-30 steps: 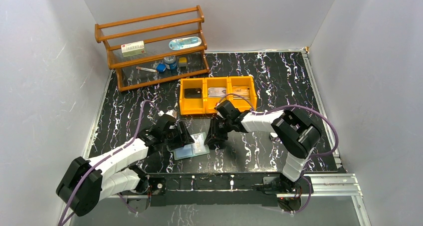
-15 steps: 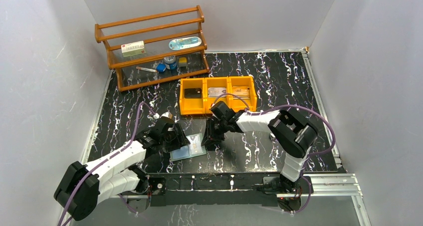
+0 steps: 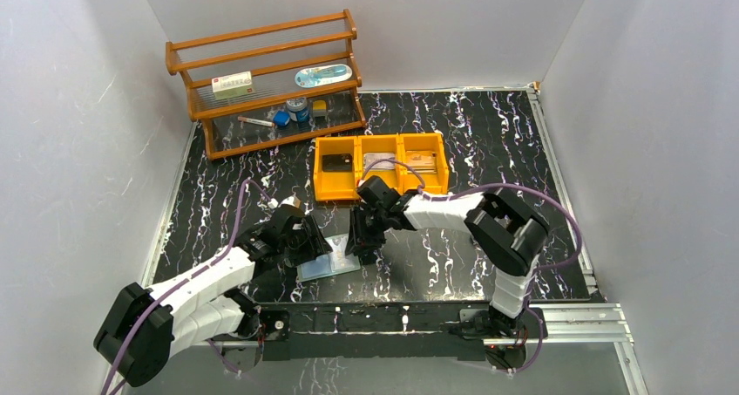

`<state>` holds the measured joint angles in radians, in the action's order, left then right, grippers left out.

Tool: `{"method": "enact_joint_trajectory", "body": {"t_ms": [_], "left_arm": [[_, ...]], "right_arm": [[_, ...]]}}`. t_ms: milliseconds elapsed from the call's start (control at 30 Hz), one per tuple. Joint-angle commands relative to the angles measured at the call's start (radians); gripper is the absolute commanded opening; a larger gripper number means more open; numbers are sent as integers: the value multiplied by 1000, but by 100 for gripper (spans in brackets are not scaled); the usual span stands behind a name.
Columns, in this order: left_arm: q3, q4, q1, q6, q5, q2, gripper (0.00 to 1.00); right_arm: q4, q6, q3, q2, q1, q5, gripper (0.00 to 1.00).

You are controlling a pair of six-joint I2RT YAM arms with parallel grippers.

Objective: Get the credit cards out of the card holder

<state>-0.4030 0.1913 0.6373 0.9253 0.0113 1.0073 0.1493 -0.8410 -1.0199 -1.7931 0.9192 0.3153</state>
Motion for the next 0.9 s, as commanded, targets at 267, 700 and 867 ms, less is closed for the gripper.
{"method": "enact_joint_trajectory", "body": {"t_ms": [267,700,867], "left_arm": [[50,56,2,1,28,35,52],[52,51,2,5,28,31,50],[52,56,3,7,24,19,50]], "right_arm": [[-110,-25,1,-66,16,128,39],[-76,-66,-40,-16,17,74,16],[-10,-46,-68,-15,16,36,30]]}}
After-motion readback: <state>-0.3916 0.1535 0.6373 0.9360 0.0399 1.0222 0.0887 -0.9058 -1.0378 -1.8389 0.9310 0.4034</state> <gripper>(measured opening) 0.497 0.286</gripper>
